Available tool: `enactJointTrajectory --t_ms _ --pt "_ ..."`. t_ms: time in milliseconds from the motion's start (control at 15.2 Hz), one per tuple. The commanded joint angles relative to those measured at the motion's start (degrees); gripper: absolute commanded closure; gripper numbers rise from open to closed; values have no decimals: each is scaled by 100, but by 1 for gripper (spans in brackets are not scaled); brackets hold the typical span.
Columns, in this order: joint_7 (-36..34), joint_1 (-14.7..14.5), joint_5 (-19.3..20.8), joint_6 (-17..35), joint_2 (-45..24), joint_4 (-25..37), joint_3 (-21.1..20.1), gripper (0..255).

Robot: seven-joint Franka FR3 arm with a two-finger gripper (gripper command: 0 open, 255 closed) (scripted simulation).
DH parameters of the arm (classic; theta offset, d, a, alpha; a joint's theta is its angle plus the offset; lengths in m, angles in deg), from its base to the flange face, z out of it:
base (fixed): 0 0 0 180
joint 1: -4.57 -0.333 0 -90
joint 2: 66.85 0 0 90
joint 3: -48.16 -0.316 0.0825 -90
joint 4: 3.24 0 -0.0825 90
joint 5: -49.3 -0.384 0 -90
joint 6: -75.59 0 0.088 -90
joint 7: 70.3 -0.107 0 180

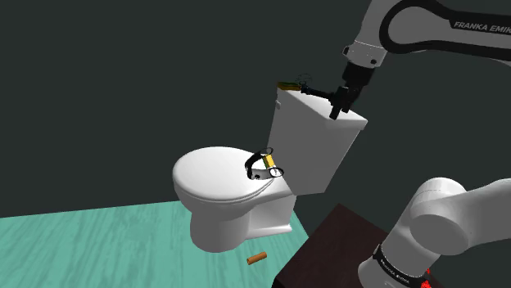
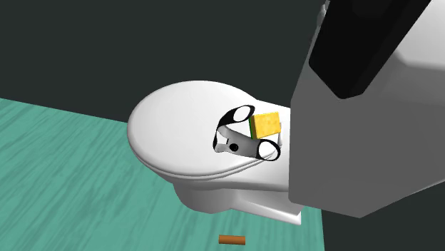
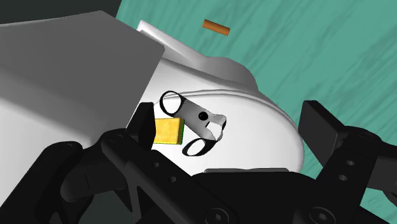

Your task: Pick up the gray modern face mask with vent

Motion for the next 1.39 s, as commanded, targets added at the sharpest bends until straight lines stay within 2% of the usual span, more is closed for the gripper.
enactJointTrajectory --t_ms 0,660,1320 --pt "0 0 0 0 0 0 0 0" --pt "53 4 -83 535 -2606 1170 225 0" --pt "208 87 -331 432 -5241 2995 373 0"
